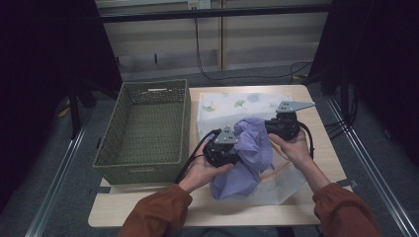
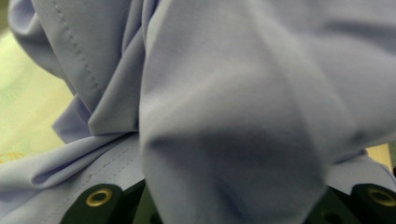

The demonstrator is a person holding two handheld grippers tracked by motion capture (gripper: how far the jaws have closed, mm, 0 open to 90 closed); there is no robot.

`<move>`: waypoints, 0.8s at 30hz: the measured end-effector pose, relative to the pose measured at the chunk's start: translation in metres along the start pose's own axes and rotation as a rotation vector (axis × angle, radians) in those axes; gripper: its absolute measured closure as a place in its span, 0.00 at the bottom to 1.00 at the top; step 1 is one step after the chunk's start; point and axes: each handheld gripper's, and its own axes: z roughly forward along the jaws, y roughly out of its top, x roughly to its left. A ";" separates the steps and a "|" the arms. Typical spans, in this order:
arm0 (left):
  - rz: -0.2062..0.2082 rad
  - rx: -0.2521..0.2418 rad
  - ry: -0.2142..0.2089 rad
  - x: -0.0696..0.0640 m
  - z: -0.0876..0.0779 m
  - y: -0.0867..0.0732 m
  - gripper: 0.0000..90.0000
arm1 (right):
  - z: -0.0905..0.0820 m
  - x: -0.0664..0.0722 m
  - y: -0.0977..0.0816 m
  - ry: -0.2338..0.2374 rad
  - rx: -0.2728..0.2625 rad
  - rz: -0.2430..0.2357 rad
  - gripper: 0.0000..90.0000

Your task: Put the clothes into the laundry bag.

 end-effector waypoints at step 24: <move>0.011 0.204 -0.052 -0.004 0.047 -0.030 0.84 | 0.001 0.003 0.001 0.001 0.004 -0.012 1.00</move>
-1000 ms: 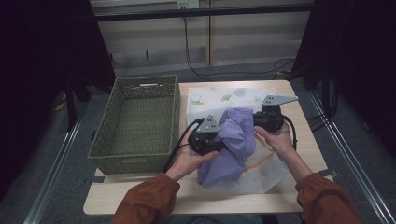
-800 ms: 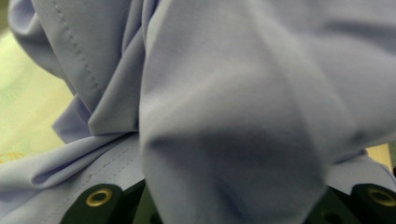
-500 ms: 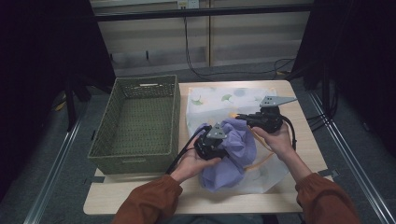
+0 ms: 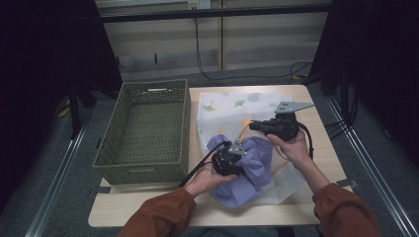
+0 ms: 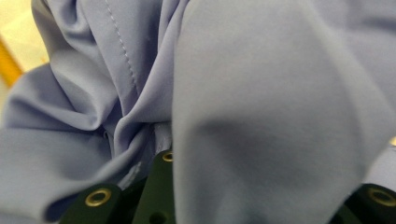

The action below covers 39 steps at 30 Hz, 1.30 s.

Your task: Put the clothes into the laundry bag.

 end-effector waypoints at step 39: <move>-0.090 -0.139 0.074 0.003 -0.051 -0.002 0.31 | 0.000 0.003 0.000 -0.001 0.023 -0.007 1.00</move>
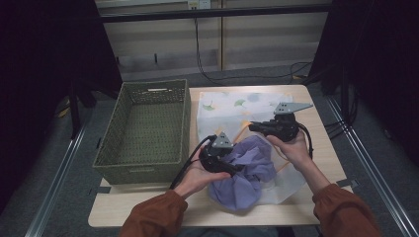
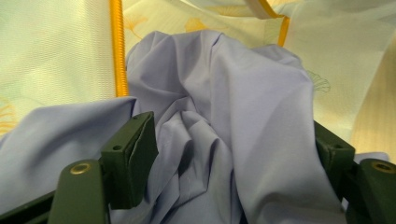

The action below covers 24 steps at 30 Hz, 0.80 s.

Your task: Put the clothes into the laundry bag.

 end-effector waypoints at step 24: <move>0.040 -0.060 -0.056 -0.034 -0.033 -0.026 0.25 | 0.000 -0.001 -0.003 0.008 0.004 0.011 1.00</move>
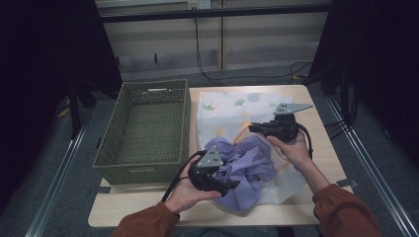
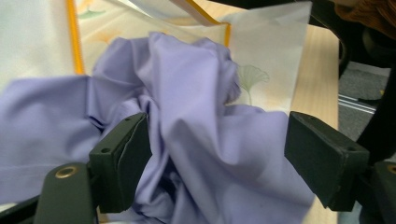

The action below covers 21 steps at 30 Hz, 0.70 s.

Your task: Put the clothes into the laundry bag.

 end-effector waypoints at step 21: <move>0.023 0.098 -0.040 -0.008 0.026 -0.025 0.23 | 0.003 0.001 -0.001 0.003 0.012 -0.008 1.00</move>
